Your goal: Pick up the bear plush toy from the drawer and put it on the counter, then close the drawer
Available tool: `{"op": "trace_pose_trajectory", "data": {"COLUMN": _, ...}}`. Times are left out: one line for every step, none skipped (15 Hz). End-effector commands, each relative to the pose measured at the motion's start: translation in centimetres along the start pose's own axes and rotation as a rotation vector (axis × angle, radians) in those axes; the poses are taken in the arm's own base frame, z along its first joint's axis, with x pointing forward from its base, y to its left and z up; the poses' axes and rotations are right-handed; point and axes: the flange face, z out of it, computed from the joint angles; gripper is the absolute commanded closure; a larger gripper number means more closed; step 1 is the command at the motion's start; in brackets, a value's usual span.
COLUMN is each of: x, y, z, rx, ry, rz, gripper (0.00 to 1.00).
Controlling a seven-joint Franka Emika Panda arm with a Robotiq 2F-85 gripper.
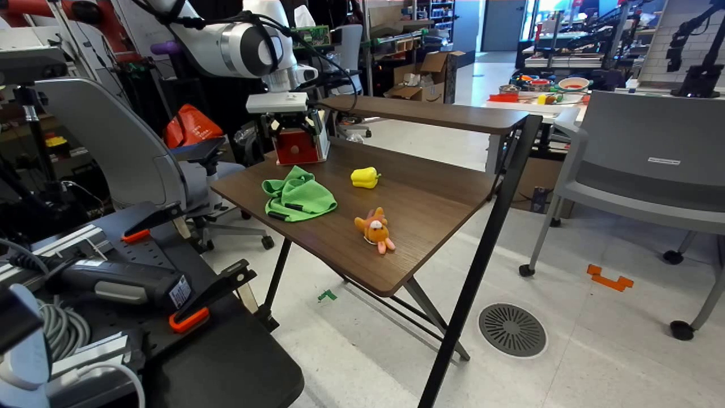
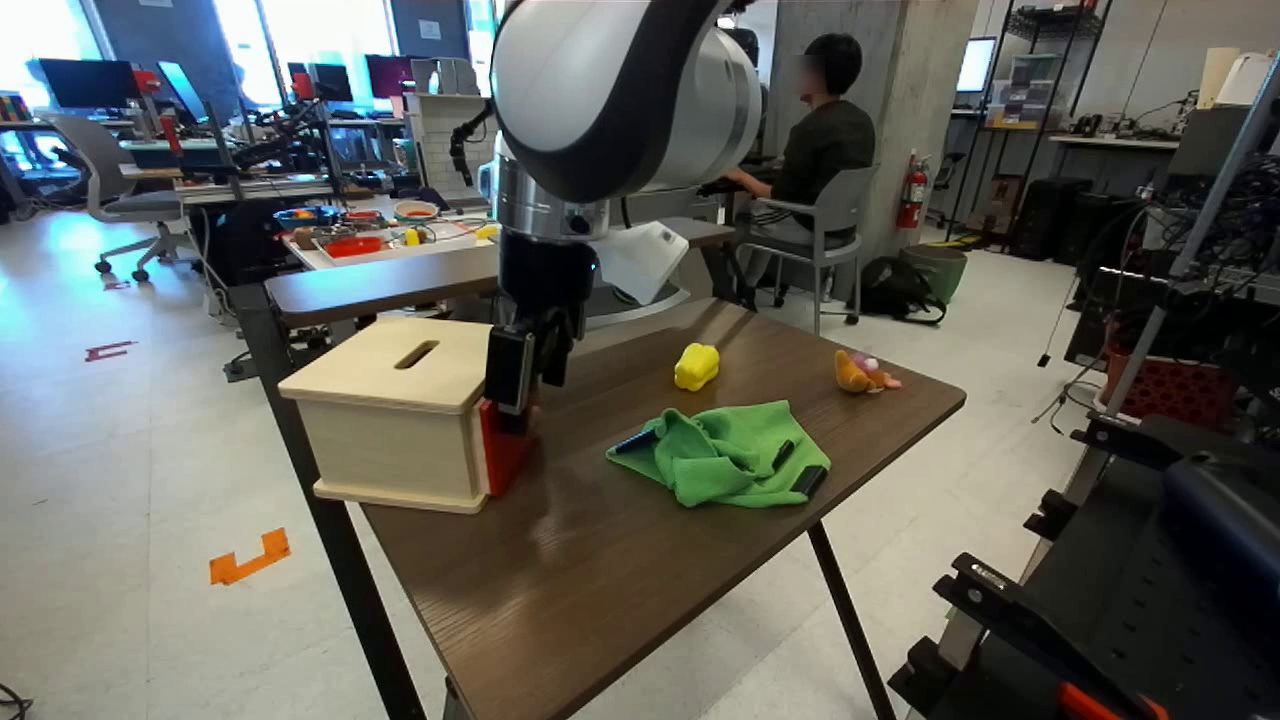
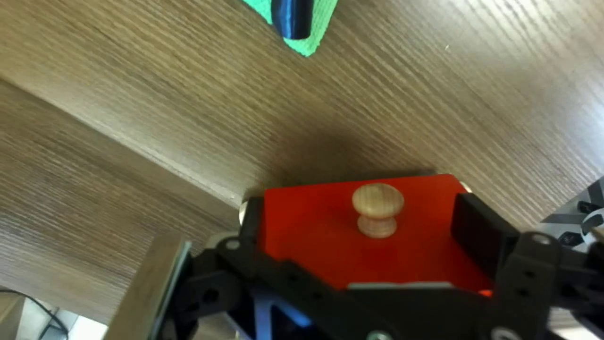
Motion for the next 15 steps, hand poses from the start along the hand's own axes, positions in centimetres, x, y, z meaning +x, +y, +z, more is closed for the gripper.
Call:
{"op": "trace_pose_trajectory", "data": {"x": 1.6, "y": 0.0, "z": 0.1, "rx": -0.011, "ry": 0.082, "rz": 0.042, "gripper": 0.00}}
{"op": "trace_pose_trajectory", "data": {"x": 1.7, "y": 0.0, "z": 0.0, "rx": -0.013, "ry": 0.098, "rz": 0.047, "gripper": 0.00}}
{"op": "trace_pose_trajectory", "data": {"x": 1.8, "y": -0.1, "z": 0.0, "rx": -0.017, "ry": 0.109, "rz": 0.048, "gripper": 0.00}}
{"op": "trace_pose_trajectory", "data": {"x": 1.8, "y": -0.1, "z": -0.2, "rx": -0.018, "ry": 0.114, "rz": 0.047, "gripper": 0.00}}
{"op": "trace_pose_trajectory", "data": {"x": 1.7, "y": 0.0, "z": -0.4, "rx": -0.022, "ry": 0.115, "rz": 0.044, "gripper": 0.00}}
{"op": "trace_pose_trajectory", "data": {"x": 1.4, "y": 0.1, "z": -0.6, "rx": -0.021, "ry": 0.107, "rz": 0.041, "gripper": 0.00}}
{"op": "trace_pose_trajectory", "data": {"x": 1.2, "y": 0.4, "z": -0.9, "rx": -0.036, "ry": 0.106, "rz": 0.037, "gripper": 0.00}}
{"op": "trace_pose_trajectory", "data": {"x": 1.0, "y": 0.6, "z": -1.1, "rx": -0.040, "ry": 0.100, "rz": 0.035, "gripper": 0.00}}
{"op": "trace_pose_trajectory", "data": {"x": 0.7, "y": 0.8, "z": -1.4, "rx": -0.044, "ry": 0.094, "rz": 0.037, "gripper": 0.00}}
{"op": "trace_pose_trajectory", "data": {"x": 0.4, "y": 1.1, "z": -1.9, "rx": -0.048, "ry": 0.084, "rz": 0.039, "gripper": 0.00}}
{"op": "trace_pose_trajectory", "data": {"x": 0.0, "y": 1.3, "z": -2.5, "rx": -0.052, "ry": 0.069, "rz": 0.041, "gripper": 0.00}}
{"op": "trace_pose_trajectory", "data": {"x": -0.2, "y": 1.6, "z": -3.1, "rx": -0.056, "ry": 0.060, "rz": 0.044, "gripper": 0.00}}
{"op": "trace_pose_trajectory", "data": {"x": -0.5, "y": 1.7, "z": -4.0, "rx": -0.060, "ry": 0.048, "rz": 0.047, "gripper": 0.00}}
{"op": "trace_pose_trajectory", "data": {"x": -0.7, "y": 1.8, "z": -4.8, "rx": -0.059, "ry": 0.033, "rz": 0.044, "gripper": 0.00}}
{"op": "trace_pose_trajectory", "data": {"x": -1.1, "y": 1.7, "z": -5.9, "rx": -0.062, "ry": 0.016, "rz": 0.046, "gripper": 0.00}}
